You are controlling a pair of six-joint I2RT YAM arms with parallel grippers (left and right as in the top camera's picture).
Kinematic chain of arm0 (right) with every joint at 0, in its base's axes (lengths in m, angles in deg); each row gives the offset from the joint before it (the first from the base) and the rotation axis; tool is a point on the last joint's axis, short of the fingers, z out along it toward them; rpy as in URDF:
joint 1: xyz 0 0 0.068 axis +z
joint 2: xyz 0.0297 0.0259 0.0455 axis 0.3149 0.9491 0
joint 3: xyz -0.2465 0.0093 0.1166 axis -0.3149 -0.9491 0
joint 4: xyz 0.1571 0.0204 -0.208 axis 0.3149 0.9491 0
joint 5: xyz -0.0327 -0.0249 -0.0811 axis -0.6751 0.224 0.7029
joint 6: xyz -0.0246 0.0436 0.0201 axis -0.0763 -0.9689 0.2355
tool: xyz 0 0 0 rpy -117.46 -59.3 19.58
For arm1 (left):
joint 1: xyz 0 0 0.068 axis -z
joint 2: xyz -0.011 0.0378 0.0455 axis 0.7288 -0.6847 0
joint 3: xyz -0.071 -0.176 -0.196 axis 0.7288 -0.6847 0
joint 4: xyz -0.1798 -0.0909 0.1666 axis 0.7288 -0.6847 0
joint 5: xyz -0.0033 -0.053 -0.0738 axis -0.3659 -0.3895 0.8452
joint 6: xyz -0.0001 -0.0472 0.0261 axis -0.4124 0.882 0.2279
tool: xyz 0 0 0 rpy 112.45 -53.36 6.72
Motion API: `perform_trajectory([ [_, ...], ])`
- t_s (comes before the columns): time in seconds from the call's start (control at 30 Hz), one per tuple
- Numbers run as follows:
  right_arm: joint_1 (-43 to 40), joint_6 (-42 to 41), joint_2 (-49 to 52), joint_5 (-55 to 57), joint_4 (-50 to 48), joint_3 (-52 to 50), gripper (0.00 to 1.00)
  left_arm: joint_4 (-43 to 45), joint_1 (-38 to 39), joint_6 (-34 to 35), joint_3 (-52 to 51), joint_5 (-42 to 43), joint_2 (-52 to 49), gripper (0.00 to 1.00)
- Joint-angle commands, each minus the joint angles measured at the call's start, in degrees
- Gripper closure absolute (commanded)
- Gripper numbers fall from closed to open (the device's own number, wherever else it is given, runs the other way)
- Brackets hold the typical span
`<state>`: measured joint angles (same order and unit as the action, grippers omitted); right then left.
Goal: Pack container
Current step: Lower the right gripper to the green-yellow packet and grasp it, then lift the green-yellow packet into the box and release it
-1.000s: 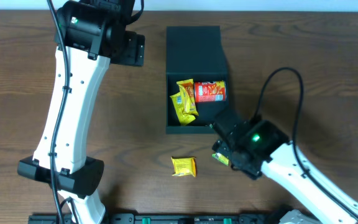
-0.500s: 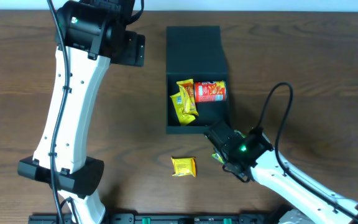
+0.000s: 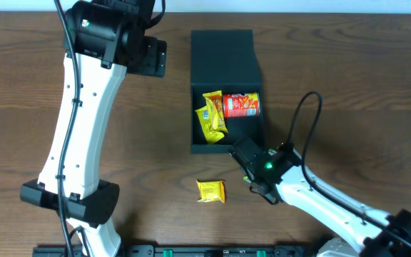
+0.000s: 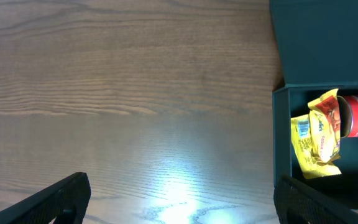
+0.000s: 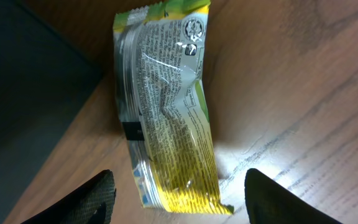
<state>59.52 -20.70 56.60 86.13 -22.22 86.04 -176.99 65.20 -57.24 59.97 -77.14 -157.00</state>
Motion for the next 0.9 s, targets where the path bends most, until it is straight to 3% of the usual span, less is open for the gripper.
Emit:
perform_trajectory([
  [0.0,0.4,1.0,2.1,1.9,-1.0,-0.3,0.33,-0.2,-0.2,-0.6,0.0,0.2,-0.2,0.05],
  [0.13,0.4,2.1,3.5,1.9,-3.5,-0.3,0.37,-0.2,-0.2,-0.6,0.0,0.2,-0.2,0.05],
  [0.23,0.4,2.0,3.8,1.9,-3.7,-0.3,0.55,-0.2,-0.2,-0.6,0.0,0.2,-0.2,0.05],
  [0.43,0.4,2.1,3.8,1.9,-3.7,-0.3,0.62,-0.1,-0.2,-0.6,0.0,0.2,-0.2,0.05],
  [0.57,0.4,3.3,3.8,1.9,-3.7,-0.3,0.74,-0.1,-0.2,-0.6,0.0,0.2,-0.2,0.05],
  [0.87,0.2,5.4,3.8,0.5,-3.3,-0.3,0.78,-0.1,-0.2,-0.6,0.0,0.3,-0.2,0.05],
])
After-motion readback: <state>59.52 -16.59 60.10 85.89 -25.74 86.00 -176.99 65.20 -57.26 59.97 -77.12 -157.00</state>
